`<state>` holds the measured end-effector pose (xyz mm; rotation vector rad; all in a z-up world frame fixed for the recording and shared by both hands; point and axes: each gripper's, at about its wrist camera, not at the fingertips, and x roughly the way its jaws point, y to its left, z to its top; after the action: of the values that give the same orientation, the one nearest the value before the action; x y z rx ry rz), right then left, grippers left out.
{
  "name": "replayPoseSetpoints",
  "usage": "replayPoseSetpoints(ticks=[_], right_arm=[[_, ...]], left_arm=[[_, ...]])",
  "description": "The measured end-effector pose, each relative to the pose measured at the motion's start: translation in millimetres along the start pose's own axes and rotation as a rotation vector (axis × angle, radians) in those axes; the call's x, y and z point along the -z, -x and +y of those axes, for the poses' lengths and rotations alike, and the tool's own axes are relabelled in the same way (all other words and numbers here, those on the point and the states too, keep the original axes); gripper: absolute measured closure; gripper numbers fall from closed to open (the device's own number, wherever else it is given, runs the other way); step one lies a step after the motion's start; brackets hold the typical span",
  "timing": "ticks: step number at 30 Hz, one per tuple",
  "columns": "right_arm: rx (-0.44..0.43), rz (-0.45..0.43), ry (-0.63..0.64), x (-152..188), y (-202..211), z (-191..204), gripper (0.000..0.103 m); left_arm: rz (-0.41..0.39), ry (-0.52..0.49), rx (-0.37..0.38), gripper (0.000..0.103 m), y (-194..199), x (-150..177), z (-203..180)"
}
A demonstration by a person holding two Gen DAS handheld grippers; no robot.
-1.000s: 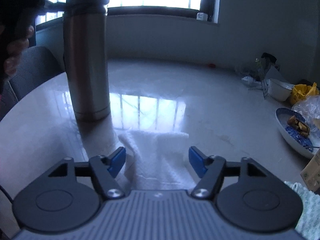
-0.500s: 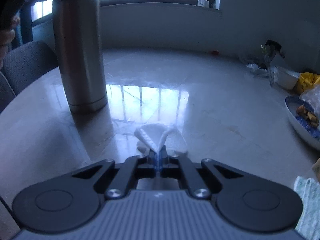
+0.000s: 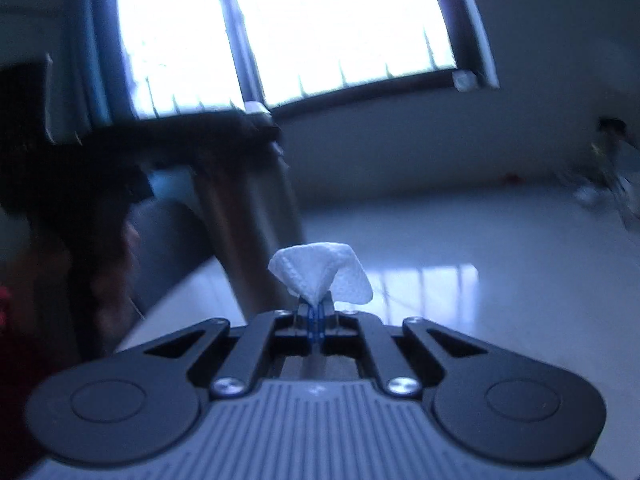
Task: Clean container
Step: 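Lift the thermos with the left gripper and bring the tissue toward its base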
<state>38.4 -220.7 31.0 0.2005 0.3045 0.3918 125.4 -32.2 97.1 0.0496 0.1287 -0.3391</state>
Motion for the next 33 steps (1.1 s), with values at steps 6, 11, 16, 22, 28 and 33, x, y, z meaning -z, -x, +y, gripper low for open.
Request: replayPoseSetpoints(ticks=[6,11,16,22,28,33], right_arm=[[-0.099,-0.044,0.156,-16,-17,36,0.100],[-0.106,-0.100,0.256,-25,-16,54,0.100],[-0.081,-0.091,0.263,-20,-28,52,0.100],[-0.087,-0.049,0.270,-3,-39,48,0.100],[-0.087,0.066,0.263,18,-57,38,0.100],[-0.083,0.156,0.261,33,-75,30,0.100]], left_arm=[[0.000,-0.001,0.000,0.032,0,0,-2],[0.000,0.000,0.004,0.032,1,0,-2],[-0.001,0.001,0.004,0.032,1,1,-2],[-0.001,0.003,0.007,0.032,0,1,-1],[-0.001,0.007,0.010,0.032,-1,2,0],[-0.001,0.005,0.014,0.032,-1,2,0]])
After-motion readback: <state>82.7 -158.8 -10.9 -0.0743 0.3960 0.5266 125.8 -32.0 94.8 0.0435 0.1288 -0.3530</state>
